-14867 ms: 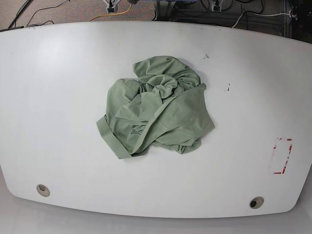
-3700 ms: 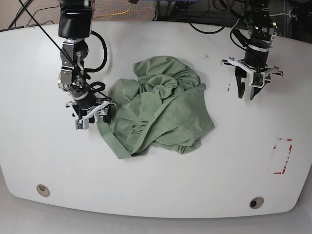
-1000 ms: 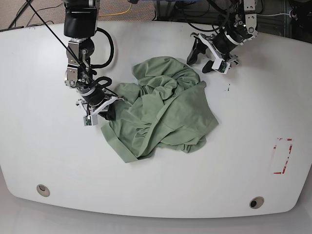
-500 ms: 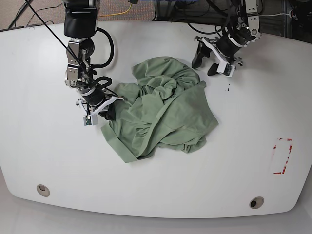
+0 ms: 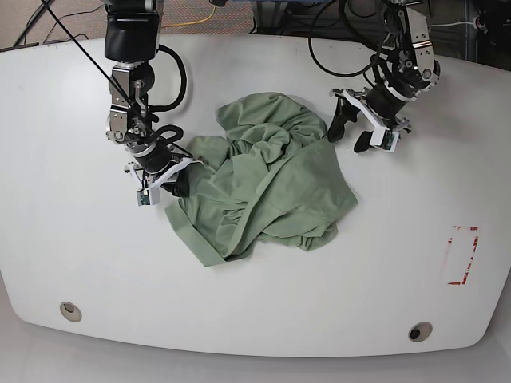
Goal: Layout the t-shirt on the table in an organized manner, then fold the t-shirt properly
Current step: 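Move the left gripper over the shirt and pinch its opposite edge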
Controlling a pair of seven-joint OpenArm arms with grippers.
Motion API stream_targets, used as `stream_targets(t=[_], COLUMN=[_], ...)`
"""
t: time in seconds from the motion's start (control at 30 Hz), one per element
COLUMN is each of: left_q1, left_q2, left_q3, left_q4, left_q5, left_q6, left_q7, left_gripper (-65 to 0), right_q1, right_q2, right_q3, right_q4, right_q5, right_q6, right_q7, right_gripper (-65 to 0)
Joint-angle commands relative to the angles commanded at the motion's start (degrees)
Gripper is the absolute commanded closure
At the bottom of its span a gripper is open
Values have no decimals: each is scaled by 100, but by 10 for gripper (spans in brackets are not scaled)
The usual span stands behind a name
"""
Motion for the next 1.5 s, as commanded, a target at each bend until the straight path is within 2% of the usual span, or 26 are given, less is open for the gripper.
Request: stream_targets(t=[0.87, 1.03, 1.23, 1.43, 1.5], left_q1=[-53, -70, -237, -273, -352], left_q2=[9, 26, 35, -35, -193], left_q3=[914, 941, 941, 879, 747], left_q4=[-325, -325, -334, -334, -334], left_q5=[0, 0, 0, 0, -18], left_q6=[18, 18, 18, 18, 0], left_q7=[18, 18, 44, 26, 35], left_gripper=[-344, -343, -247, -247, -249], right_q1=[18, 18, 18, 18, 18], right_q2=[0, 0, 0, 0, 0], right_q3=[0, -9, -9, -9, -9], right_q4=[0, 0, 0, 0, 0], right_q5=[0, 0, 0, 0, 0], right_q6=[0, 0, 0, 0, 0], right_q7=[0, 0, 0, 0, 0], right_gripper=[0, 0, 0, 0, 0])
